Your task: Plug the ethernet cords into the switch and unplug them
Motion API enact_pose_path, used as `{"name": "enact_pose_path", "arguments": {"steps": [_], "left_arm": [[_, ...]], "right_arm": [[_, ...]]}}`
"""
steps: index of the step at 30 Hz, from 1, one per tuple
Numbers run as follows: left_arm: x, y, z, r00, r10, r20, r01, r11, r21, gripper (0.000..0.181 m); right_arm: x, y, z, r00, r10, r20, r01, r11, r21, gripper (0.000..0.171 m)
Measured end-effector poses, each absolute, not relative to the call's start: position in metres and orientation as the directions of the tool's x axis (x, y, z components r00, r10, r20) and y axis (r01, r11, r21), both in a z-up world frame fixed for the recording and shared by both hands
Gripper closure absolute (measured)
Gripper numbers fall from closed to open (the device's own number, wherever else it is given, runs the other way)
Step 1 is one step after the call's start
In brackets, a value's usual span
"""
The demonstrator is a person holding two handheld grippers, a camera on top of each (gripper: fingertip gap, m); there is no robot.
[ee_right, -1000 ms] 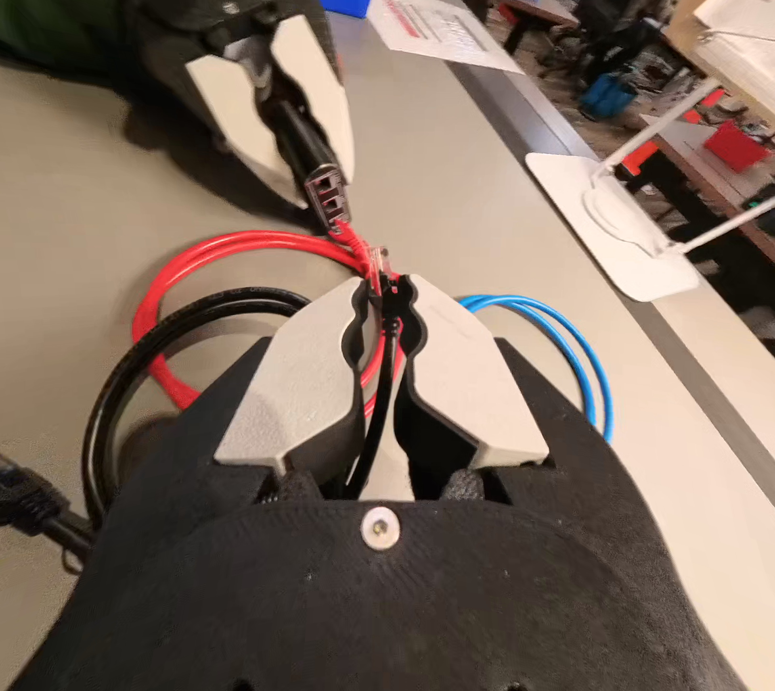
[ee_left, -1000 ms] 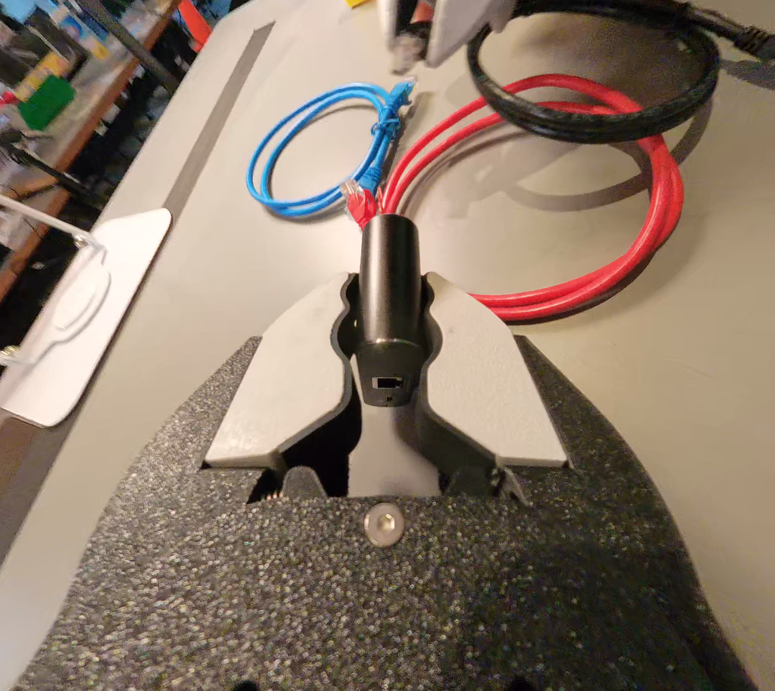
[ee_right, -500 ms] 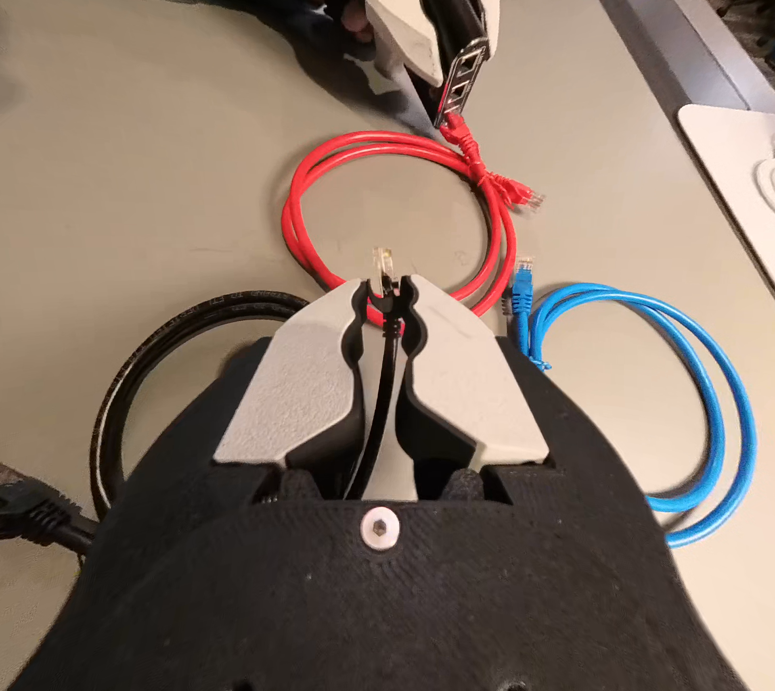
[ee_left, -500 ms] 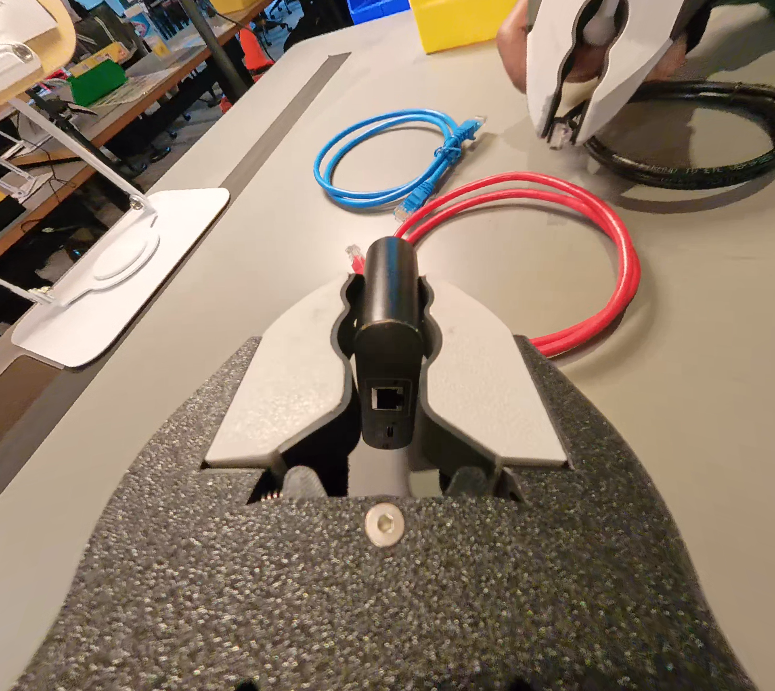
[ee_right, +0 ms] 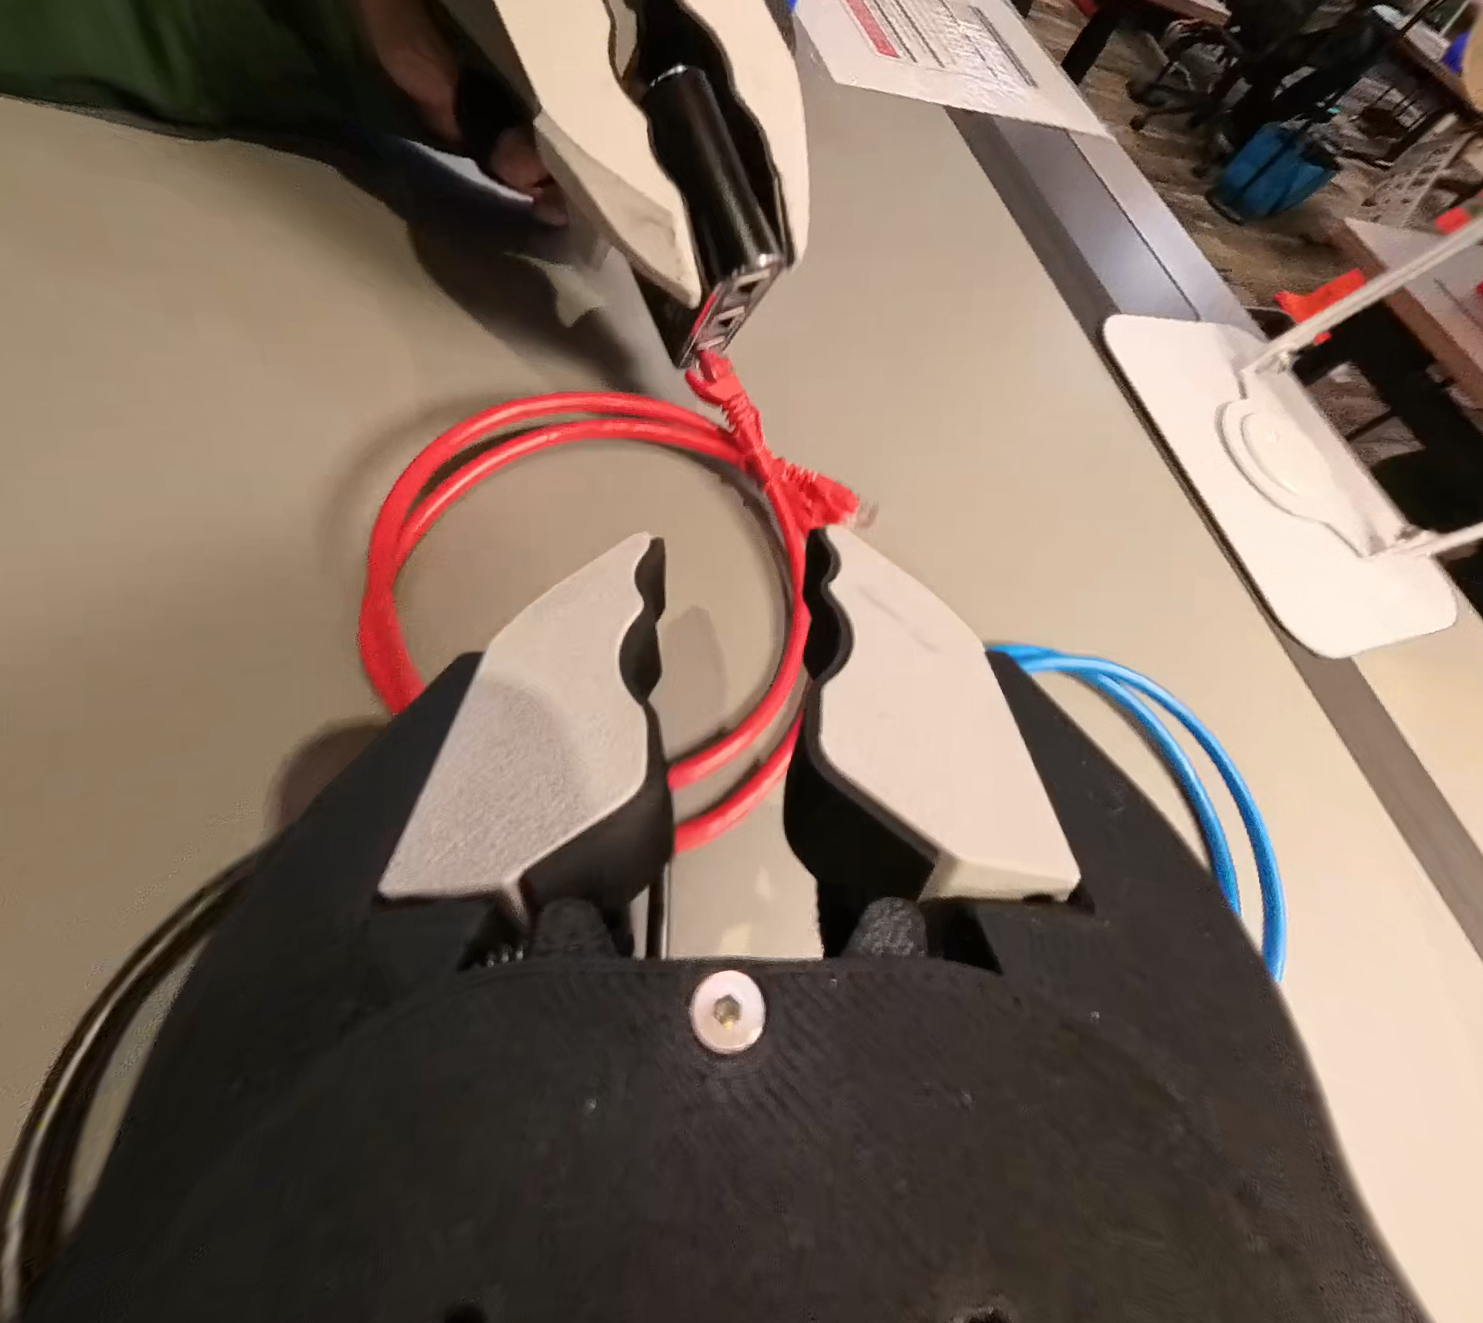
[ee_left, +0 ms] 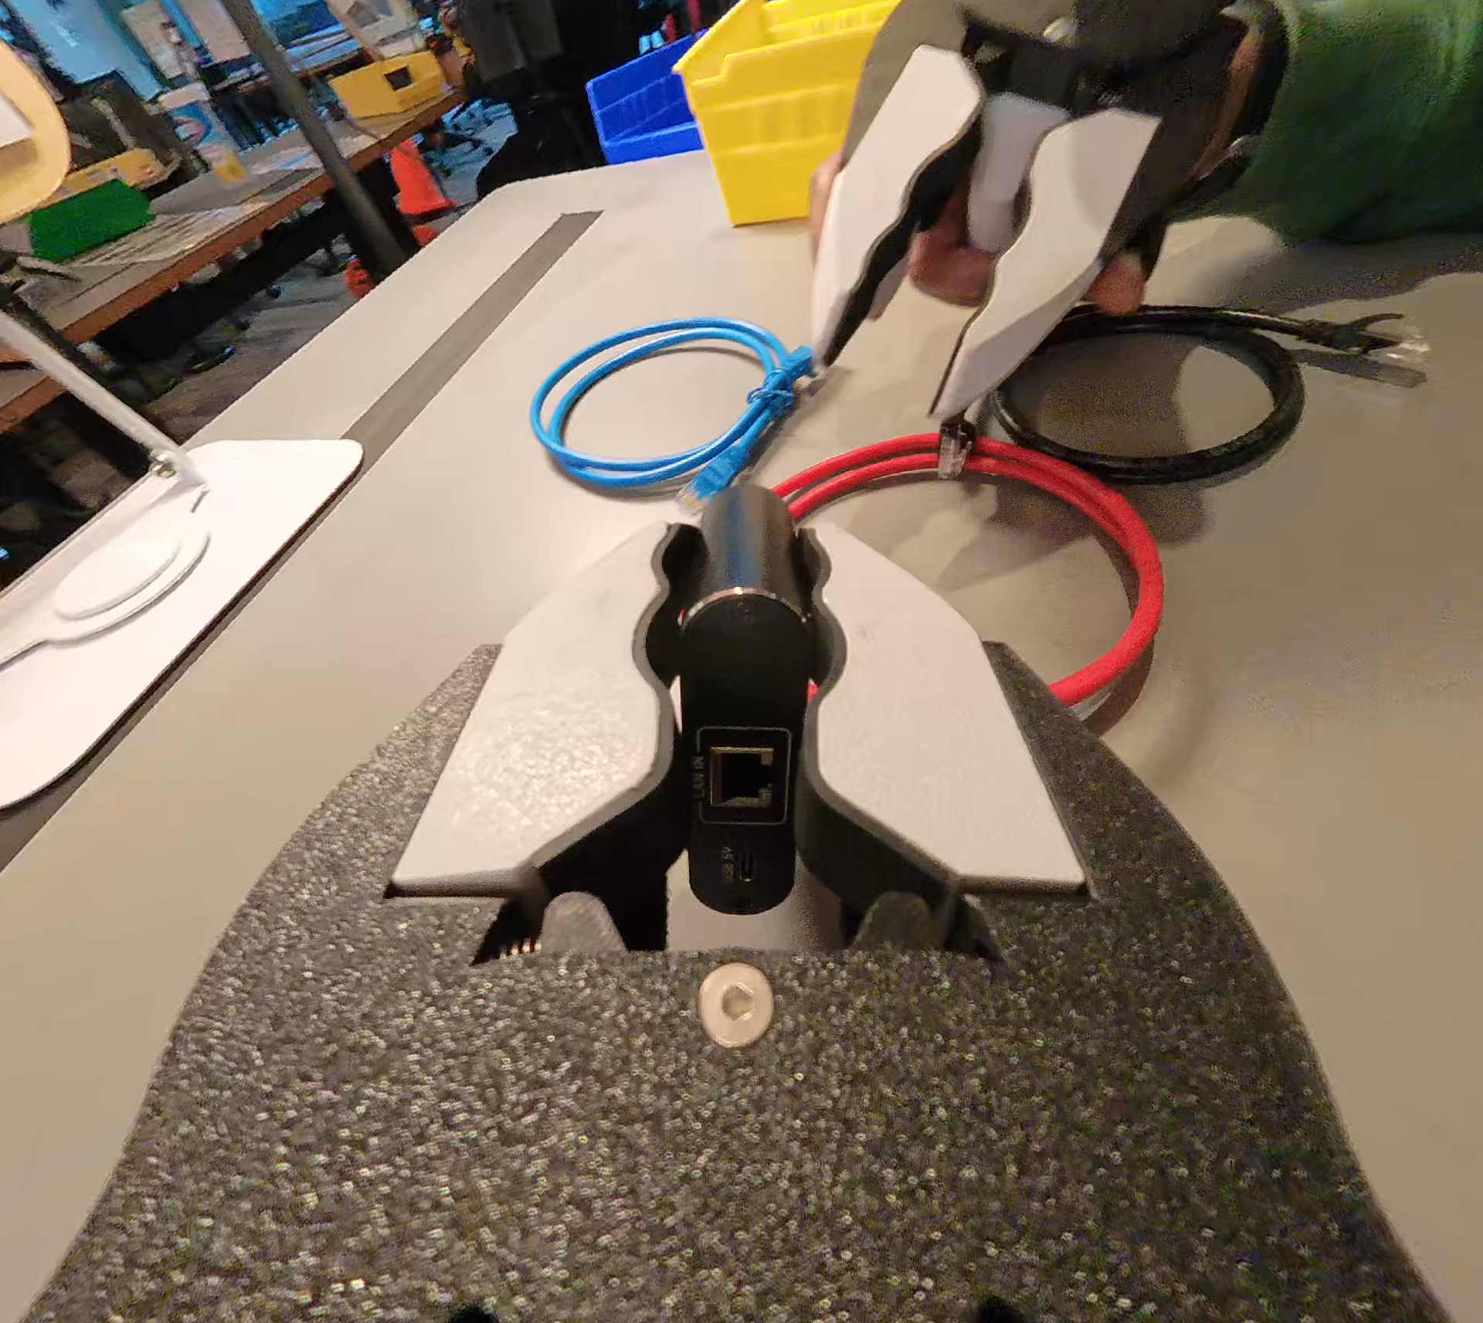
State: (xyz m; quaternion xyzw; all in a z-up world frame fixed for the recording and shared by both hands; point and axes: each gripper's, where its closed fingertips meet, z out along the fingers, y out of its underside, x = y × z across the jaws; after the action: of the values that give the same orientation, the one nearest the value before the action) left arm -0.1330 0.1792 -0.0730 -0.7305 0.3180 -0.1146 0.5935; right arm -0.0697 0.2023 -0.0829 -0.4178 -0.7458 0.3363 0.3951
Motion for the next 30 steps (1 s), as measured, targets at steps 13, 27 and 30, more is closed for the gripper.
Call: {"name": "enact_pose_path", "arguments": {"steps": [13,27,30], "left_arm": [[-0.094,0.156,-0.059,0.641,-0.754,-0.147,-0.220,0.002,-0.975,0.154],[-0.098,0.153,-0.069,0.623,-0.756,-0.200,-0.294,0.011,-0.956,0.154],[-0.103,0.155,-0.088,0.608,-0.740,-0.286,-0.436,-0.011,-0.900,0.141]], "right_arm": [[-0.125,0.152,-0.120,-0.438,0.820,0.370,0.424,0.551,-0.719,0.146],[-0.121,0.153,-0.129,-0.479,0.802,0.358,0.400,0.563,-0.723,0.153],[-0.111,0.162,-0.135,-0.486,0.774,0.406,0.415,0.613,-0.672,0.154]]}}
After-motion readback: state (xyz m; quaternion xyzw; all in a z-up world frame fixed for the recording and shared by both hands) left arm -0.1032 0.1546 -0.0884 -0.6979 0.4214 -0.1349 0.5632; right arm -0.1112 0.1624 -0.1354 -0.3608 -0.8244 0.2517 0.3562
